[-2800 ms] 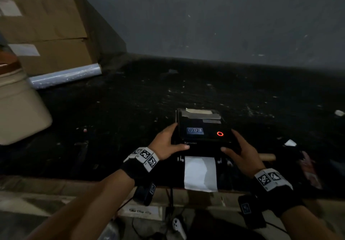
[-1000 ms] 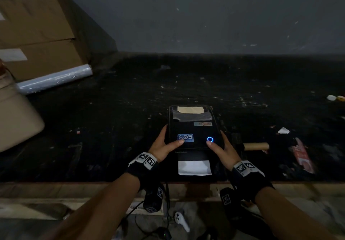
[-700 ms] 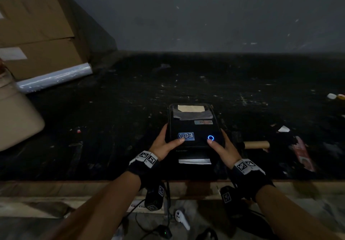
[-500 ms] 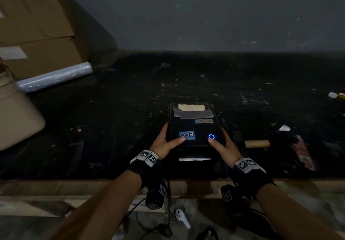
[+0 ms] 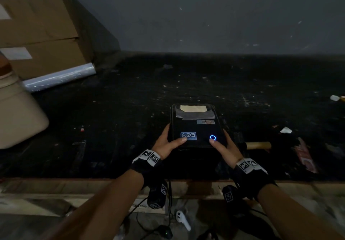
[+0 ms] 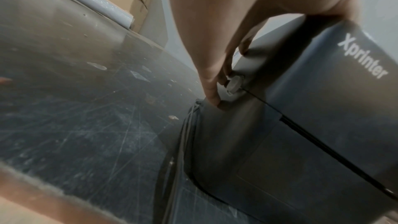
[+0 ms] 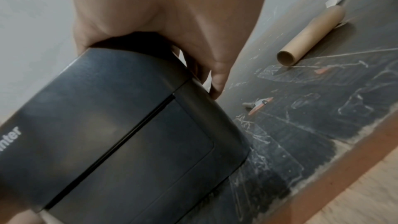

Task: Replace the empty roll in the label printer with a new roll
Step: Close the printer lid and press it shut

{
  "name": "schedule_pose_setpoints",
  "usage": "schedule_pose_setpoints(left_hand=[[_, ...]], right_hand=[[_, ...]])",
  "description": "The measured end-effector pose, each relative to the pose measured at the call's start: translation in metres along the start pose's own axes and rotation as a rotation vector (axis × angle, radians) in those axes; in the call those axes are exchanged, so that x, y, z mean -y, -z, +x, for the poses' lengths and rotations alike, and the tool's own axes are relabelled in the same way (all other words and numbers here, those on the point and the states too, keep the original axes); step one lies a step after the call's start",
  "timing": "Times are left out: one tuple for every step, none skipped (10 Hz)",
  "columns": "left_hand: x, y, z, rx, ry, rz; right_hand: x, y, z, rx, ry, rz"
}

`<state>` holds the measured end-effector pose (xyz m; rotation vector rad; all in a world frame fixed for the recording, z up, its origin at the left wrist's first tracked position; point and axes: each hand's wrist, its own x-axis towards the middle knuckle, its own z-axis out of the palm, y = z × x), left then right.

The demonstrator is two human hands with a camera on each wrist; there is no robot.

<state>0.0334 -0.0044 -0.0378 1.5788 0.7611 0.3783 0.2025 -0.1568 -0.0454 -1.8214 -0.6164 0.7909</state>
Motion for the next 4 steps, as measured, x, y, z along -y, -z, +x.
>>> schedule_pose_setpoints(left_hand=[[0.001, 0.001, -0.001, 0.01, 0.005, -0.015], [0.001, -0.001, -0.003, 0.003, 0.014, 0.012], [0.005, -0.002, -0.012, -0.199, -0.047, 0.029], [0.033, -0.021, -0.055, -0.519, -0.125, 0.037]], right_hand=[[-0.001, 0.0, 0.002, -0.012, -0.001, -0.025], [0.008, 0.001, -0.006, 0.012, -0.016, -0.068], [0.013, 0.006, -0.014, -0.075, 0.086, -0.313], [0.053, 0.024, -0.042, -0.153, 0.233, -0.332]])
